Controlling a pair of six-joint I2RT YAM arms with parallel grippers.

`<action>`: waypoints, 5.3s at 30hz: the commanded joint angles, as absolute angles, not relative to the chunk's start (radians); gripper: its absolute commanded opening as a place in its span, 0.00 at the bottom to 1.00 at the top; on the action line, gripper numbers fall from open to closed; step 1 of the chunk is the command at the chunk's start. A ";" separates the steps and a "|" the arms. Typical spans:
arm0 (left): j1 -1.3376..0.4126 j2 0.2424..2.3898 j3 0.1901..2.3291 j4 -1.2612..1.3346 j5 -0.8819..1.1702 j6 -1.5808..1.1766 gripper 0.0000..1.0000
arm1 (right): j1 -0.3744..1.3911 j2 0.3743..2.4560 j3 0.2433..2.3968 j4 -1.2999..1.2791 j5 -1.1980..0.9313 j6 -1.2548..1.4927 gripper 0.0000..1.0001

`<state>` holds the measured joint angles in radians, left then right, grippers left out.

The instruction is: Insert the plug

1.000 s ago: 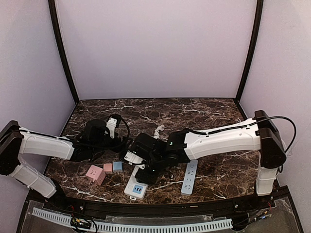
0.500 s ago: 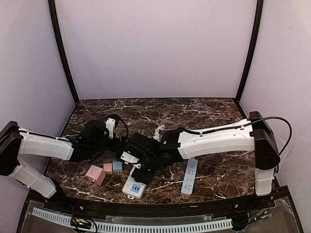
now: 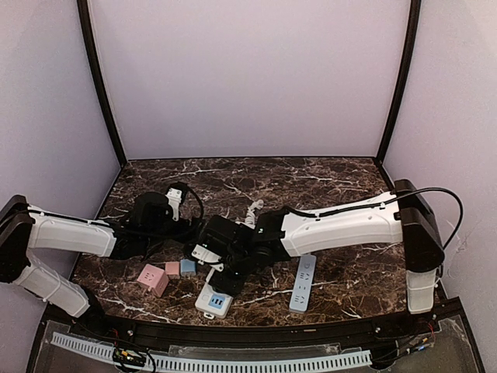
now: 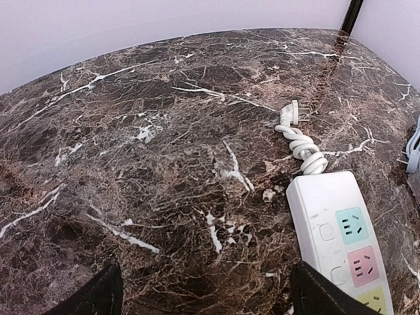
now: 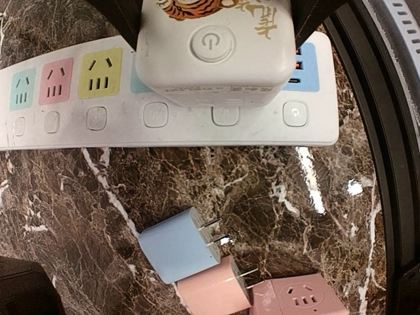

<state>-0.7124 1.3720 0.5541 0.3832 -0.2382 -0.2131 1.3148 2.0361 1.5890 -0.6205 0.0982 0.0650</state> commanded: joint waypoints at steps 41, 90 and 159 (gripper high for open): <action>-0.713 1.295 0.498 0.350 -0.288 -0.240 0.88 | 1.364 2.245 1.271 -0.605 0.057 0.294 0.00; -0.858 1.227 0.452 0.048 -0.303 -0.599 0.81 | 1.408 1.893 1.319 -0.588 0.299 0.388 0.99; -1.016 1.616 0.643 -0.020 -0.300 -0.509 0.68 | 1.394 1.428 0.938 -0.492 0.556 0.568 0.99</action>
